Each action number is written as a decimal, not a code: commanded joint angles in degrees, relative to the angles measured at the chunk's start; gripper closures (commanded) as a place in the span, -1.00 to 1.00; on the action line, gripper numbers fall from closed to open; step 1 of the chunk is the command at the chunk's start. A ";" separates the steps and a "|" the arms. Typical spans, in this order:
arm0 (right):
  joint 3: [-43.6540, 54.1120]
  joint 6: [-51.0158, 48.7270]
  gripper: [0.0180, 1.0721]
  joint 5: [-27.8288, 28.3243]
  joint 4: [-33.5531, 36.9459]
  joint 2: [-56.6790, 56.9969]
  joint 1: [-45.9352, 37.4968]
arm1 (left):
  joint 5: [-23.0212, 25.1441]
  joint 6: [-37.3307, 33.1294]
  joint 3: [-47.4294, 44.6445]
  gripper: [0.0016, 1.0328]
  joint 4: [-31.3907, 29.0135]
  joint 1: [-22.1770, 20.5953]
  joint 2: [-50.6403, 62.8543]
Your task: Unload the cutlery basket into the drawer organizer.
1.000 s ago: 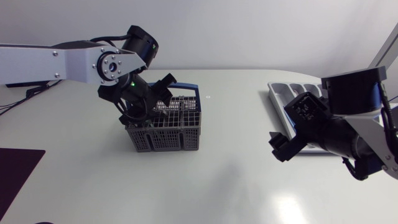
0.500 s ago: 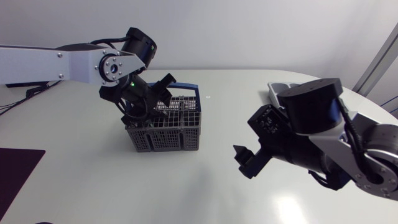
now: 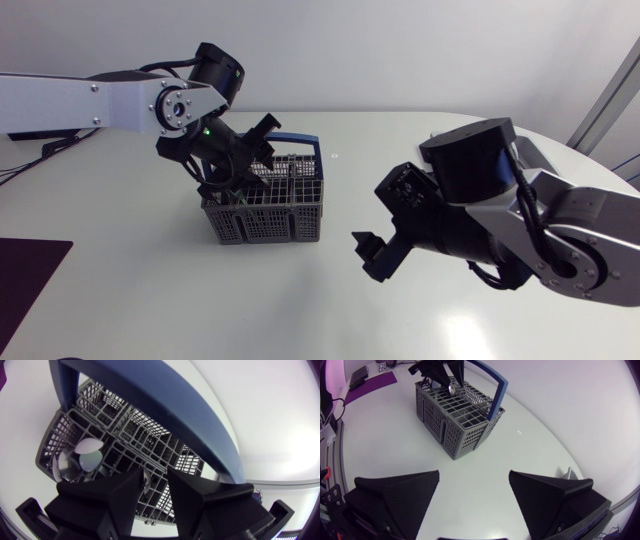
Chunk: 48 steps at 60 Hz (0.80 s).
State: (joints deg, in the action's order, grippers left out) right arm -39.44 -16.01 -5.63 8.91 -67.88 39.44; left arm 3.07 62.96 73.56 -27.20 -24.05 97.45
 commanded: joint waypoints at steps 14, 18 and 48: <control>-0.55 1.77 -0.90 0.35 -1.44 -1.29 0.46 | 0.88 -0.29 -1.31 0.44 0.57 0.76 1.96; -0.29 1.68 -0.90 0.35 -1.52 -1.29 0.46 | 0.97 -0.38 -1.66 0.50 1.01 0.76 1.96; 1.03 1.68 -0.90 0.27 -2.05 -0.85 0.37 | 0.97 -0.82 -2.63 0.84 1.80 0.50 1.87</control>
State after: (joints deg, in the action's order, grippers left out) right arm -39.42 -15.57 -5.54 7.46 -68.29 39.44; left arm 3.88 62.78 72.03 -25.74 -23.73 98.00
